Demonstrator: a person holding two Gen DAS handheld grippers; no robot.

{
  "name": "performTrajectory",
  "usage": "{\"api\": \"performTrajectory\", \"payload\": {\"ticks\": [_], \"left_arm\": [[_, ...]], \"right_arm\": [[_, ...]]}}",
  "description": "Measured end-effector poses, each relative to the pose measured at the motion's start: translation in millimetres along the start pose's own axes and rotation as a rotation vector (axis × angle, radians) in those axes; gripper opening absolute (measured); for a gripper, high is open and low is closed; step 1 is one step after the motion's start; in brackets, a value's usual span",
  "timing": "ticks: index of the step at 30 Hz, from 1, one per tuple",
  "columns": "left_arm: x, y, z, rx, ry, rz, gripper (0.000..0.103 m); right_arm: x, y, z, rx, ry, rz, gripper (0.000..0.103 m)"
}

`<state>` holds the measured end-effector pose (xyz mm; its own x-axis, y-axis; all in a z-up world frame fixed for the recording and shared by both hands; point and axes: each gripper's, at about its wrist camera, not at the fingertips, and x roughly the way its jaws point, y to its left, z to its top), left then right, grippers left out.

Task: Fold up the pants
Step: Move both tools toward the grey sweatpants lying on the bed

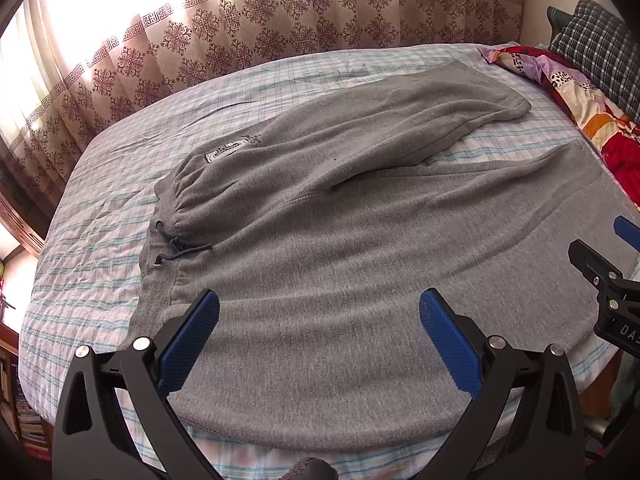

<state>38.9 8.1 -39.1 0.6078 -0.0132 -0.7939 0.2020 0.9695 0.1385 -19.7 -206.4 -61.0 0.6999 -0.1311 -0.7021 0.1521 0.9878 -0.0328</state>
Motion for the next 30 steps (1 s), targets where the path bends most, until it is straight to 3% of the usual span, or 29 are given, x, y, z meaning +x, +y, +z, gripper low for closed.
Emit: {"api": "performTrajectory", "payload": {"ticks": [13,30], "left_arm": [[19,-23,29,0.027,0.000,-0.040,0.101],[44,-33,33,0.033,0.048,-0.057,0.101]], "right_arm": [[6,-33,16,0.048,-0.020,-0.059,0.098],[19,-45,14,0.057,0.031,-0.058,0.098]]}}
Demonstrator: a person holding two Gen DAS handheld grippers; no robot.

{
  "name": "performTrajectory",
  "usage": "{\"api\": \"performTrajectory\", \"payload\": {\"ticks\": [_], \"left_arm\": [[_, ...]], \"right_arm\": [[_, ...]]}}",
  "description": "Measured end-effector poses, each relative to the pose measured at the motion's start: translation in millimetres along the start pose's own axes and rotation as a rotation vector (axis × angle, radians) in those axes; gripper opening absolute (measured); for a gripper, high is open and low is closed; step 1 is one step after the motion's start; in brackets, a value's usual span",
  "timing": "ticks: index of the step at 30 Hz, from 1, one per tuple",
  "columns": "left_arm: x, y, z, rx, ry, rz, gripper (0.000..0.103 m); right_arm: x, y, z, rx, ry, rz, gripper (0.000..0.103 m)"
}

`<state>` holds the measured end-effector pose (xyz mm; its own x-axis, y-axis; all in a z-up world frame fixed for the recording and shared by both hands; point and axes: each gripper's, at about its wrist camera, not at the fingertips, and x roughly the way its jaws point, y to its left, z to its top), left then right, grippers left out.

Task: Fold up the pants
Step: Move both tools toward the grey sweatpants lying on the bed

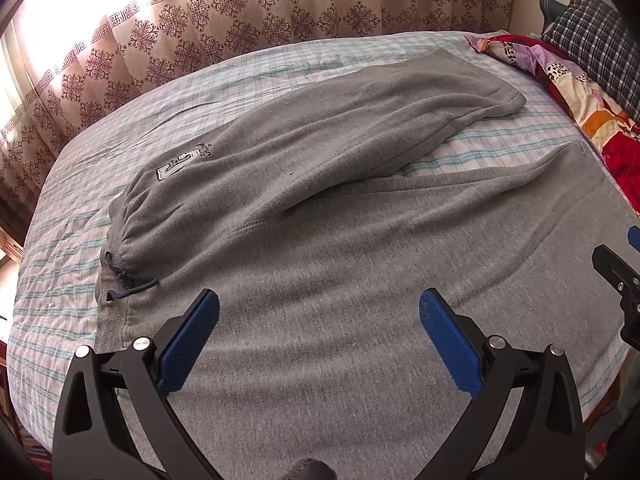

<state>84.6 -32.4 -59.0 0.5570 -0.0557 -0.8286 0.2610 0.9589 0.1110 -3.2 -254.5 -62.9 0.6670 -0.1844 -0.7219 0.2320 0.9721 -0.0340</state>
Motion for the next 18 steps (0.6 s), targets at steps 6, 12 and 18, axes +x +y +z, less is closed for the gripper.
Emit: {"api": "performTrajectory", "payload": {"ticks": [6,12,18], "left_arm": [[13,0,5,0.007,0.019,0.005,0.101],[35,-1,15,-0.050,0.071,-0.088,0.101],[72,-6,25,-0.097,0.170,-0.137,0.084]], "right_arm": [[9,-34,4,-0.027,0.008,-0.105,0.098],[26,-75,4,0.055,0.027,-0.154,0.098],[47,-82,2,0.048,0.061,-0.134,0.098]]}}
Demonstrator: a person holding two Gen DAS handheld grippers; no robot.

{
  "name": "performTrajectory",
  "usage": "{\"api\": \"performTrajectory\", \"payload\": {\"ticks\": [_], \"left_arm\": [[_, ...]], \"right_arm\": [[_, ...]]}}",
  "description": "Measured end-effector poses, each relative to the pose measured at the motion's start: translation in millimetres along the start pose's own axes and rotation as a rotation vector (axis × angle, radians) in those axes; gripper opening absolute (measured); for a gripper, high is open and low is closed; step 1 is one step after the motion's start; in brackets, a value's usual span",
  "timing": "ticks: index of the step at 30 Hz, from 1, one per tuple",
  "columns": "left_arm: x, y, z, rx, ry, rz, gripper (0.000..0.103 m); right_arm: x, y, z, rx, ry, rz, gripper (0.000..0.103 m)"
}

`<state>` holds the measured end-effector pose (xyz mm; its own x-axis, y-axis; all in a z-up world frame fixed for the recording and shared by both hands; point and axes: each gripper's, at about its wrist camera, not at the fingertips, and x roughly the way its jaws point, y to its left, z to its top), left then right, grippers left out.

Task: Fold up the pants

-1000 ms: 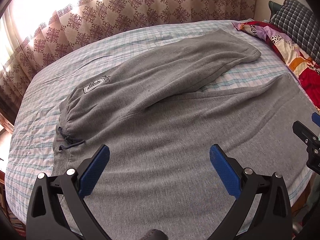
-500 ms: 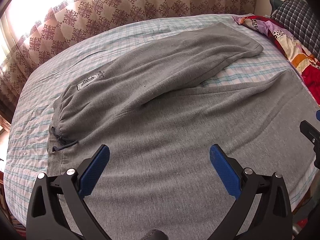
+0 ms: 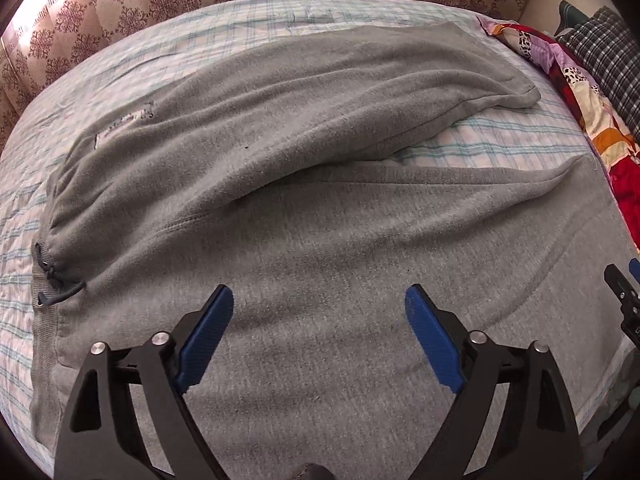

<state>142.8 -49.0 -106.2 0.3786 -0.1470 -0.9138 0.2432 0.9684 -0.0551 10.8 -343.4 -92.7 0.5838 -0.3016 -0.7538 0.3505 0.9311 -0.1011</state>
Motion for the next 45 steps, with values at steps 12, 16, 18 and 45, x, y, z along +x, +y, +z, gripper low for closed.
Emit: {"api": "performTrajectory", "payload": {"ticks": [12,16,18,45], "left_arm": [[49,16,49,-0.099,0.036,0.090,0.073],[57,16,62,-0.138,0.046,0.108,0.076],[57,14,63,-0.137,0.045,0.125,0.076],[50,15,62,-0.117,0.016,0.151,0.078]], "right_arm": [[38,0,14,0.005,0.133,0.100,0.098],[38,-4,27,-0.005,0.131,0.105,0.098],[40,-9,35,-0.002,0.127,0.100,0.098],[128,-4,111,-0.057,0.096,0.006,0.098]]}}
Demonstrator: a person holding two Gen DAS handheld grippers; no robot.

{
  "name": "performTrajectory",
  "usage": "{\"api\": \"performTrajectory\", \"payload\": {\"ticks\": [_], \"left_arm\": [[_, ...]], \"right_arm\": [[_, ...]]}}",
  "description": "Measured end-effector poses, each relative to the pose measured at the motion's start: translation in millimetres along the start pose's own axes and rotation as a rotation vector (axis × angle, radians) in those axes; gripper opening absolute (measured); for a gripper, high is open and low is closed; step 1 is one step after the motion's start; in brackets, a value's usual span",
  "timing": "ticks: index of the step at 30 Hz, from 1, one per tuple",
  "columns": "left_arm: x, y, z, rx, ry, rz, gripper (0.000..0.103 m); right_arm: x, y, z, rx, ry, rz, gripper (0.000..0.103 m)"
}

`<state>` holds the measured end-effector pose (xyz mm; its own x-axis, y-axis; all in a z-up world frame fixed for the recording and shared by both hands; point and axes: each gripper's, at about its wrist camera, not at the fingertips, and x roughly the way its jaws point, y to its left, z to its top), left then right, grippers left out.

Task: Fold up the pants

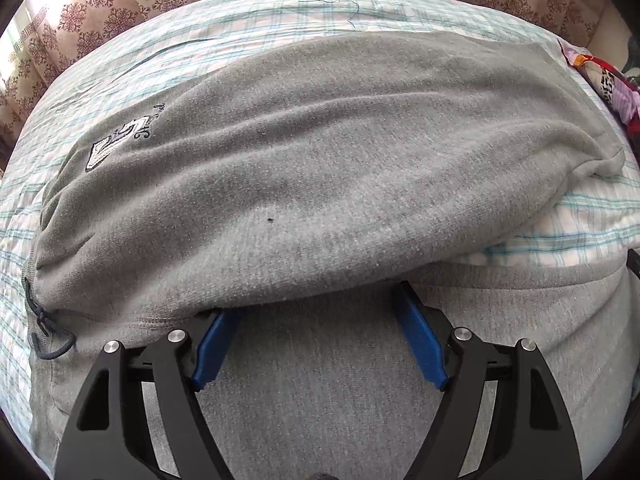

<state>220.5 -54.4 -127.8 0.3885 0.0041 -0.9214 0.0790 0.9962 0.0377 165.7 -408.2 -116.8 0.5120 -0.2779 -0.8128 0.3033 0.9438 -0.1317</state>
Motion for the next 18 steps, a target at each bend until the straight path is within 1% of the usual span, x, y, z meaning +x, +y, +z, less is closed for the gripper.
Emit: {"api": "performTrajectory", "payload": {"ticks": [2,5,8,11,14,18], "left_arm": [[-7,-3,-4,0.029,-0.009,0.002,0.078],[-18,-10,-11,0.072,-0.017,-0.014,0.078],[-25,-21,-18,0.112,-0.015,-0.050,0.078],[-29,-32,-25,0.153,-0.014,-0.079,0.078],[-27,-38,-29,0.166,-0.006,-0.092,0.078],[-23,-42,-36,0.186,0.003,-0.097,0.079]], "right_arm": [[-12,-2,-1,0.024,-0.016,0.012,0.098],[-31,2,-6,0.036,-0.035,0.026,0.098],[-43,15,-17,0.030,-0.014,0.082,0.098],[-43,42,-30,-0.020,0.032,0.147,0.098],[-40,73,-38,-0.084,0.047,0.164,0.098],[-30,104,-35,-0.121,0.065,0.177,0.098]]}}
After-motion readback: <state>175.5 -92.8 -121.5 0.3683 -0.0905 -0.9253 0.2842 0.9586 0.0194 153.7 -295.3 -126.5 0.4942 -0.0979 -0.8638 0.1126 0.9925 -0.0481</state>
